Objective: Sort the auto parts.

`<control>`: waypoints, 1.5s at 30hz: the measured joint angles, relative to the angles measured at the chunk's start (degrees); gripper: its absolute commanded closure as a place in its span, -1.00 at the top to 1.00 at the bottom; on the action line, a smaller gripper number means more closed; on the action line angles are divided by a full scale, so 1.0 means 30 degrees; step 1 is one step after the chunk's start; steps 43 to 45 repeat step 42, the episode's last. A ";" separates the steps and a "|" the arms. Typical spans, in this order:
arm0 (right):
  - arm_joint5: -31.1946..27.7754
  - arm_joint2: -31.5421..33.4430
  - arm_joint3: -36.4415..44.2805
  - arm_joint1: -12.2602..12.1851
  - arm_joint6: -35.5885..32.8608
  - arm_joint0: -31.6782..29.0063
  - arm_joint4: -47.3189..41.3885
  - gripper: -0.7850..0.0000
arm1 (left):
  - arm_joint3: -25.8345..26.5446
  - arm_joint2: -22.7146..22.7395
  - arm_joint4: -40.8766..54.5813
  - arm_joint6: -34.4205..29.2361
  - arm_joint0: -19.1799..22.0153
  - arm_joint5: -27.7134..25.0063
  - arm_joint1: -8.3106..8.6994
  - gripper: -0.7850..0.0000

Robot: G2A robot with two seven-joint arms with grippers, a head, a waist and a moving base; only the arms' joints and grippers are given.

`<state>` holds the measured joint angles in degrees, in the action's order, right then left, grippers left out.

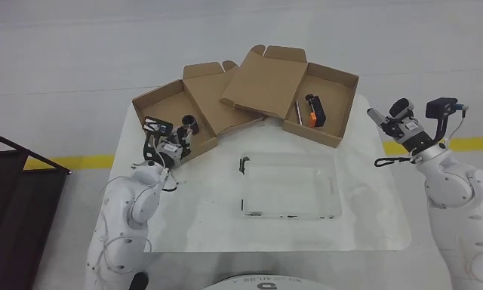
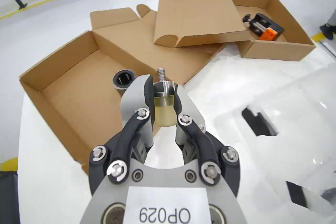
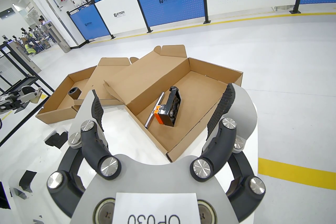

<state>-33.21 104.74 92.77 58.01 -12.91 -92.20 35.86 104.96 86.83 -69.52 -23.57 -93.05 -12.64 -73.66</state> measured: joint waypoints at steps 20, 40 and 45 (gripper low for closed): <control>0.0000 0.0000 0.0000 0.0000 0.0000 0.0000 0.0000 1.00 | 0.0008 0.0371 0.1140 0.1630 -0.0078 0.2856 -0.0021 1.00; 0.0000 0.0000 0.0000 0.0000 0.0000 0.0000 0.0000 1.00 | 0.0782 0.0258 0.1228 0.1644 -0.0377 0.2916 -0.0025 1.00; 0.0000 0.0000 0.0000 0.0000 0.0000 0.0000 0.0000 1.00 | 0.0782 0.0258 0.1228 0.1644 -0.0377 0.2916 -0.0025 1.00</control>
